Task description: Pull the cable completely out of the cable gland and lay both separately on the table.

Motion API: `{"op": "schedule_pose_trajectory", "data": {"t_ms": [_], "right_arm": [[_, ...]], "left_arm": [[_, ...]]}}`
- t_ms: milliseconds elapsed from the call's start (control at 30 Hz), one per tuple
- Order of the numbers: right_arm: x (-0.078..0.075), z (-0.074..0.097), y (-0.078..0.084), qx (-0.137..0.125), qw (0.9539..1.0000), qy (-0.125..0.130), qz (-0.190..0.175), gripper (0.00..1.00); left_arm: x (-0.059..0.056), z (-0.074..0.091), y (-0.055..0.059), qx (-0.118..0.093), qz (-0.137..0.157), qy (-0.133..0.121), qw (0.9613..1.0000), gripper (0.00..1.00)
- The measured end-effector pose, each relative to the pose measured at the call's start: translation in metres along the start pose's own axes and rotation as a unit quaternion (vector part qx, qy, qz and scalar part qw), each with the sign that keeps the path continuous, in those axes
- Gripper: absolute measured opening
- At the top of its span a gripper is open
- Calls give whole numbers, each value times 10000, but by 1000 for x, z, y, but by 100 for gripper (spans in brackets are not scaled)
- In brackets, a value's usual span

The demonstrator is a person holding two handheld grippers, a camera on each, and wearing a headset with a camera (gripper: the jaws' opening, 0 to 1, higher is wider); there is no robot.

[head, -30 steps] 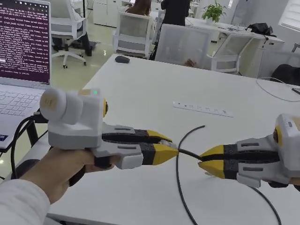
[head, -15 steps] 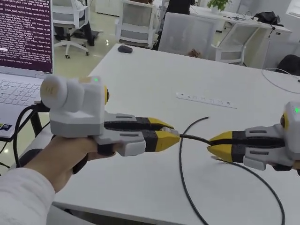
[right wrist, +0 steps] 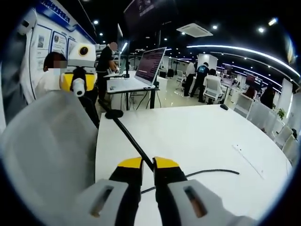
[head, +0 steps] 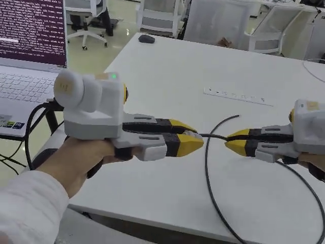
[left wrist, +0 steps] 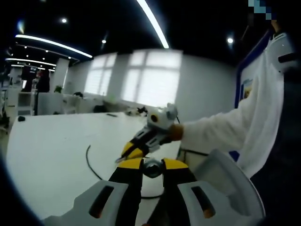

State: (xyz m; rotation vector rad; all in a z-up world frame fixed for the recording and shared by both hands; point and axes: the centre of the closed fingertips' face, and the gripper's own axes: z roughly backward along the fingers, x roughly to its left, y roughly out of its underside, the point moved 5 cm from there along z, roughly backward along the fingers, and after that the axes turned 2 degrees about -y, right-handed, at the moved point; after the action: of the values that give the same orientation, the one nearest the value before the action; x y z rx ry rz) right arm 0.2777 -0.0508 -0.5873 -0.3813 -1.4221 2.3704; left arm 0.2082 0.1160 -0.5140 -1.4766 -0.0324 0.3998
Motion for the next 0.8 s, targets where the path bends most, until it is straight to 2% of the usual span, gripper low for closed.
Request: {"op": "schedule_pose_trajectory", "data": {"t_ms": [233, 433, 633, 800], "right_arm": [[-18, -23, 20, 173, 9996, -39, -215, 8], [-35, -51, 42, 335, 9978, 105, -559, 8], [-42, -77, 65, 501, 9951, 82, -848, 9], [-47, -86, 80, 514, 9924, 125, -1109, 0]], "left_arm": [[5, 0, 3, 36, 105, -84, 9999, 17], [9, 0, 6, 99, 185, -149, 9997, 17], [13, 1, 8, 98, 267, -242, 9993, 17], [14, 0, 9, 135, 295, -255, 9991, 17]]}}
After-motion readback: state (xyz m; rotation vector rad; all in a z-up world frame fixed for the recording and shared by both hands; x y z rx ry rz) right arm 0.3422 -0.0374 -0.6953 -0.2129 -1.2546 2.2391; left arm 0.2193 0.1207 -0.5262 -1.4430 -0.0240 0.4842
